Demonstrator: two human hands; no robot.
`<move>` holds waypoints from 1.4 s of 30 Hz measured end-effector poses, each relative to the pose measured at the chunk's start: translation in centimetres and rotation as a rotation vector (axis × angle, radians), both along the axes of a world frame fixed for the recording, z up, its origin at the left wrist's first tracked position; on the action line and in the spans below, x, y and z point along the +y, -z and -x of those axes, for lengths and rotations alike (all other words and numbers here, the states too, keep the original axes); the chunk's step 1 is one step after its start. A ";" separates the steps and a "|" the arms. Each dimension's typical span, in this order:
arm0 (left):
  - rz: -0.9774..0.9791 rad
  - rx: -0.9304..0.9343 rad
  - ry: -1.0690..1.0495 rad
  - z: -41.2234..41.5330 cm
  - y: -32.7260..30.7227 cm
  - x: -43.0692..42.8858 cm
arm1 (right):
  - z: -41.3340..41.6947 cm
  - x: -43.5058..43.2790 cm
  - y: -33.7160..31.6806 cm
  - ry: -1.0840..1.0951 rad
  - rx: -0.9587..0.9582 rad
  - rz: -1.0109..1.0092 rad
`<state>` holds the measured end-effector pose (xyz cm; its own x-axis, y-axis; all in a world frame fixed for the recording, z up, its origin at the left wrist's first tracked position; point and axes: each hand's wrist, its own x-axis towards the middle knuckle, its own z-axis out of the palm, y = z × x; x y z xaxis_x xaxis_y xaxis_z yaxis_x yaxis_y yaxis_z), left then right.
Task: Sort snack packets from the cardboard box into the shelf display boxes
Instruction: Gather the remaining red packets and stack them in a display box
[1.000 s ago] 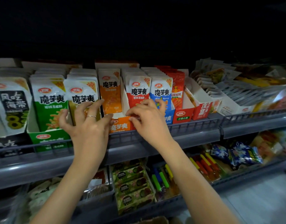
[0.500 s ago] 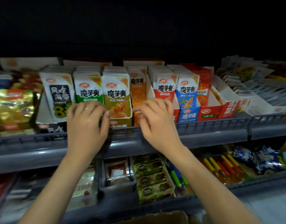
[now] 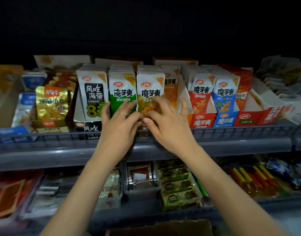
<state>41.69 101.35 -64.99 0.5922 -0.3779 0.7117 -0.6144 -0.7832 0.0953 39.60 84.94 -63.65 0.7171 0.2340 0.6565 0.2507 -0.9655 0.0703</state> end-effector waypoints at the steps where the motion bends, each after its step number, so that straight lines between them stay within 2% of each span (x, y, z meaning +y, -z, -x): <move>1: -0.008 0.008 -0.005 0.0 0.0 0.0 | -0.2 0.2 0.0 -0.008 0.001 -0.013; 10: -0.015 -0.061 -0.071 0.5 -0.1 -0.7 | -0.5 0.2 -0.4 -0.015 0.014 -0.062; 14: 0.053 -0.070 -0.152 0.8 -0.2 -1.4 | -0.7 -1.0 -1.1 -0.100 0.128 -0.078; 21: 0.100 -0.098 -0.211 1.1 -0.1 -1.9 | -1.2 -5.7 -2.4 -0.293 0.257 -0.343; 26: 0.119 -0.097 -0.209 1.0 0.0 -2.2 | -1.5 -6.0 -2.1 -0.361 0.259 -0.397; 32: 0.164 -0.086 -0.220 0.8 0.1 -3.1 | -2.0 -6.2 -1.6 -0.376 0.158 -0.335; 38: 0.335 0.014 -0.149 0.2 -0.2 -2.4 | -1.7 -5.8 -1.2 -0.360 0.141 -0.369; 42: 0.198 0.008 -0.136 0.0 0.0 -2.0 | -1.5 -5.7 -1.0 -0.328 0.117 -0.328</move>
<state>41.73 99.34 -65.02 0.6339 -0.1481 0.7591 -0.5034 -0.8241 0.2597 41.11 79.27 -62.61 0.7139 0.2542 0.6525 0.5340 -0.8004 -0.2724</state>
